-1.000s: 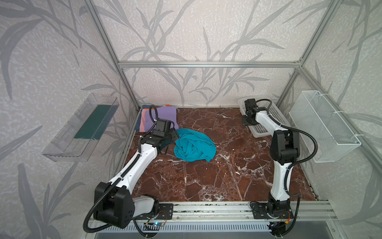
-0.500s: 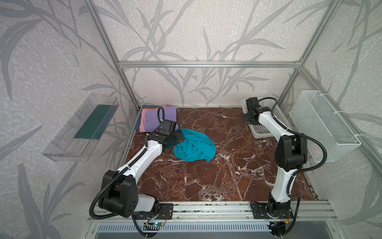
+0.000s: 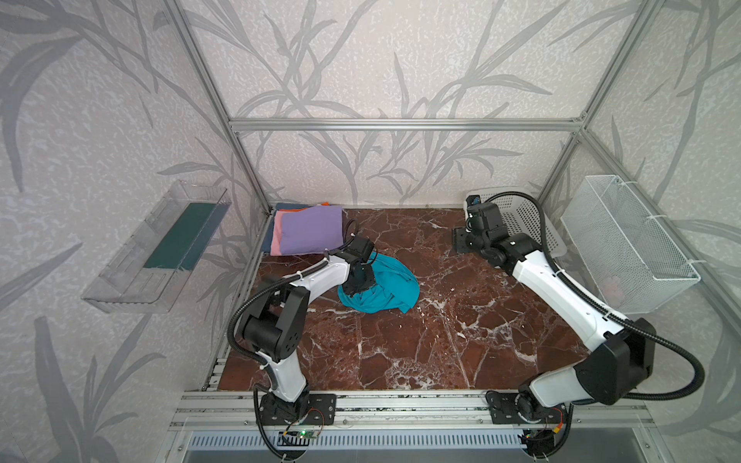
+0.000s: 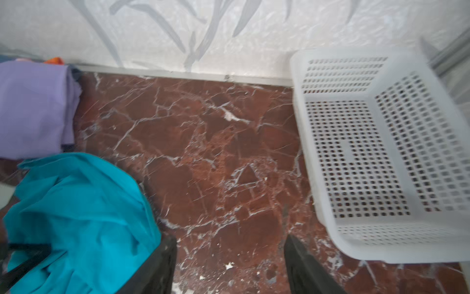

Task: Fold and stack the t-shirts
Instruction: 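Grasp the teal t-shirt with the left gripper and lift while the right gripper reaches in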

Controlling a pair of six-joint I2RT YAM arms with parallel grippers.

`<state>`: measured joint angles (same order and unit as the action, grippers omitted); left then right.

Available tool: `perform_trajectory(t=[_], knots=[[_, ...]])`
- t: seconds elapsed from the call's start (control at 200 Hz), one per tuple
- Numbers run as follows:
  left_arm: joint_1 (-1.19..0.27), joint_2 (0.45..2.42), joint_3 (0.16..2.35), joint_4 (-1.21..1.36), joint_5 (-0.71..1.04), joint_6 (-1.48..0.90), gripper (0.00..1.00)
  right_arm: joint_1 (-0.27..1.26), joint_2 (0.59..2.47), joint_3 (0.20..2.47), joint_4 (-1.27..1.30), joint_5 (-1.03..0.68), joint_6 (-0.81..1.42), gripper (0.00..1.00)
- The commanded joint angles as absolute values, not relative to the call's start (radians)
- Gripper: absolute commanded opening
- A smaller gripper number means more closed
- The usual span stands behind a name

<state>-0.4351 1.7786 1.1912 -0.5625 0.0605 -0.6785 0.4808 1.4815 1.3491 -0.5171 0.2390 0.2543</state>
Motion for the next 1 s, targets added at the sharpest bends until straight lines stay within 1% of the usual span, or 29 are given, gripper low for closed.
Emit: perform_trajectory(t=[0.0,0.155,0.27,0.395,0.5,0.575,0.63,0.675,0.695,0.72,0.76,0.785,0.815,0.845,0.9,0.995], knots=[[-0.467,1.731,1.315,-0.642,0.084,-0.658,0.0,0.537,1.489,1.301,-0.506,0.164,0.245,0.67],[-0.478,1.635,1.498,-0.722,0.082,-0.631,0.0,0.585,1.524,1.241,-0.464,0.057,0.278,0.66],[-0.478,1.563,1.577,-0.754,0.067,-0.627,0.0,0.633,1.583,1.245,-0.433,-0.015,0.277,0.68],[-0.479,1.475,1.57,-0.743,0.052,-0.644,0.0,0.679,1.677,1.28,-0.402,-0.068,0.278,0.7],[-0.477,1.41,1.553,-0.733,0.061,-0.665,0.0,0.681,1.775,1.313,-0.374,-0.137,0.352,0.7],[-0.477,1.378,1.549,-0.728,0.08,-0.684,0.0,0.681,1.836,1.332,-0.321,-0.194,0.396,0.69],[-0.477,1.36,1.551,-0.723,0.1,-0.695,0.0,0.68,1.875,1.358,-0.305,-0.2,0.424,0.67],[-0.475,1.349,1.554,-0.721,0.114,-0.705,0.0,0.677,1.894,1.387,-0.302,-0.21,0.44,0.61],[-0.476,1.344,1.555,-0.72,0.119,-0.706,0.0,0.674,1.899,1.4,-0.303,-0.225,0.444,0.55],[-0.476,1.339,1.557,-0.718,0.125,-0.707,0.0,0.67,1.903,1.415,-0.3,-0.243,0.449,0.47],[-0.474,1.334,1.559,-0.718,0.13,-0.709,0.0,0.662,1.898,1.429,-0.281,-0.273,0.454,0.27],[-0.473,1.331,1.56,-0.72,0.132,-0.709,0.0,0.656,1.891,1.432,-0.265,-0.288,0.455,0.16],[-0.47,1.328,1.56,-0.718,0.134,-0.71,0.0,0.647,1.878,1.431,-0.246,-0.301,0.456,0.07],[-0.467,1.326,1.56,-0.716,0.139,-0.712,0.0,0.633,1.862,1.426,-0.228,-0.313,0.462,0.01],[-0.457,1.324,1.56,-0.707,0.16,-0.723,0.0,0.599,1.826,1.414,-0.218,-0.322,0.479,0.0],[-0.439,1.332,1.551,-0.671,0.245,-0.758,0.0,0.532,1.734,1.374,-0.218,-0.318,0.485,0.0]])
